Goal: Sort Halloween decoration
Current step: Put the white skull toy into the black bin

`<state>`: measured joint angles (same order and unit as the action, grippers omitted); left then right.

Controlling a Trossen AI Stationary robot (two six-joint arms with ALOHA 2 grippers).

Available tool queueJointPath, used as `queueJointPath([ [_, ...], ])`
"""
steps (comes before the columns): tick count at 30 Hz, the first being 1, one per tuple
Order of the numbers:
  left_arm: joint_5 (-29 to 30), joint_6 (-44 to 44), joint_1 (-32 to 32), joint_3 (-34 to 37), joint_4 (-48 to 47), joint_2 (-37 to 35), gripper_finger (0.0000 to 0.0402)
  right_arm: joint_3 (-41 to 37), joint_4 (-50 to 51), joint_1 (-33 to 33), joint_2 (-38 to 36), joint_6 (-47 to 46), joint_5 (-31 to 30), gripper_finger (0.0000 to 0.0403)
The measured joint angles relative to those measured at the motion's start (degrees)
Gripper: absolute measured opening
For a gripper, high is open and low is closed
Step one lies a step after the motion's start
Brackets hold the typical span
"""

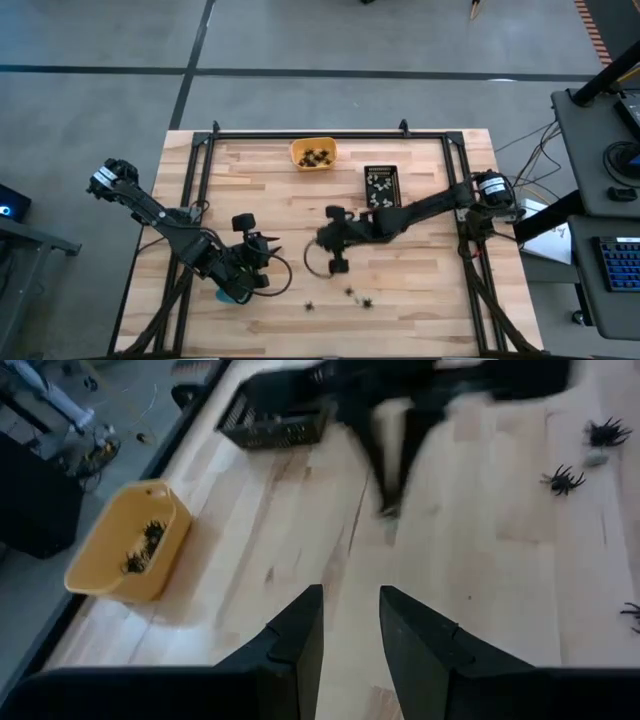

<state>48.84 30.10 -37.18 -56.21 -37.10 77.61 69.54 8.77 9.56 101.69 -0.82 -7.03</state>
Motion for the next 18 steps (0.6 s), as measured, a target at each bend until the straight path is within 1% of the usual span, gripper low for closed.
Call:
queueJointPath([
  [2,0.22,-1.23,-0.34,0.00,0.00,-1.22,0.0084,0.00,-2.52,-2.51,0.00,1.03,0.03,0.0008],
  [4,0.31,-2.11,-0.56,0.00,0.00,-2.53,0.0084,0.00,-4.53,-5.28,0.00,1.80,1.35,0.0008],
  [9,0.33,-2.64,-0.67,0.00,-0.82,-4.56,0.0084,0.00,-10.97,-11.56,0.23,1.47,9.17,0.0008],
  [12,0.36,-2.65,-0.67,0.00,-1.84,-4.73,0.0084,-0.04,-14.49,-13.83,0.66,0.83,13.24,0.0008],
  [18,0.09,-2.64,-0.67,0.00,-3.45,-4.69,0.0084,-0.20,-12.69,-14.59,0.76,0.81,13.55,0.0008],
])
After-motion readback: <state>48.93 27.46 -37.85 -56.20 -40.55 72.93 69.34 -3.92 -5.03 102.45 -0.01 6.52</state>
